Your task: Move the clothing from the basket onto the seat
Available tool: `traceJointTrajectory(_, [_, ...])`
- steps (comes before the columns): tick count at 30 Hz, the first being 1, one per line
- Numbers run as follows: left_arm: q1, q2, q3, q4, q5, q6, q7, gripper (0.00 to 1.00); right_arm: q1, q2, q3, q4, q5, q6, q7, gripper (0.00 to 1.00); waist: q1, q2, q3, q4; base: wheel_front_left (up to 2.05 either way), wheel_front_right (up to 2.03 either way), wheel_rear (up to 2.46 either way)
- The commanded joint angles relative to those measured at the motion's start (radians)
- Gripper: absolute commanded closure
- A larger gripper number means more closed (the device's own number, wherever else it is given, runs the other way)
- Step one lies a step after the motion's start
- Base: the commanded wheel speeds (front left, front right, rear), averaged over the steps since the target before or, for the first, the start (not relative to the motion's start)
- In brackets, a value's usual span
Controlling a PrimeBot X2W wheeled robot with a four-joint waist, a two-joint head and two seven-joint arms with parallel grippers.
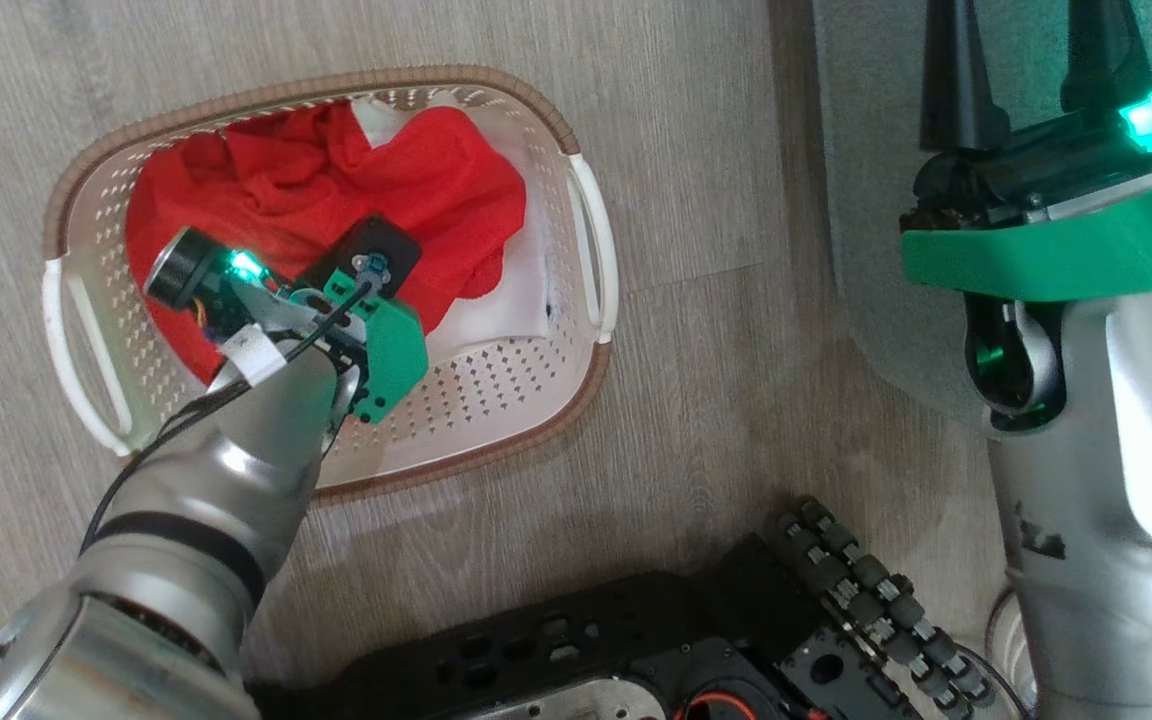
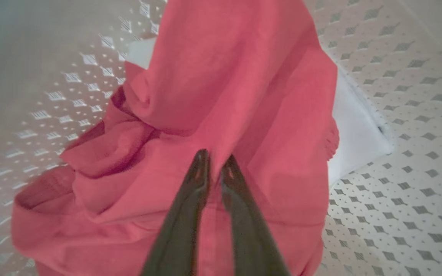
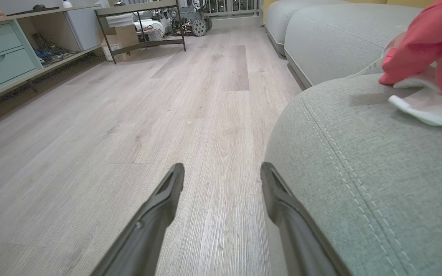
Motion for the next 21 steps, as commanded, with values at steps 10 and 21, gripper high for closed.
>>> traceJointTrajectory(10, [0.035, 0.003, 0.007, -0.012, -0.026, -0.020, -0.029, 1.00, 0.035, 0.001, 0.003, -0.011, 0.001, 0.007, -0.009, 0.00, -0.0001, 0.0000, -0.039, 0.019, 0.00, 0.00, 0.00])
traceJointTrajectory(21, [0.146, -0.009, 0.043, -0.153, -0.114, -0.066, -0.063, 1.00, 0.071, 0.001, 0.002, 0.058, -0.028, 0.007, -0.009, 0.00, -0.0001, 0.0000, -0.189, 0.072, 0.00, 0.00, 0.00])
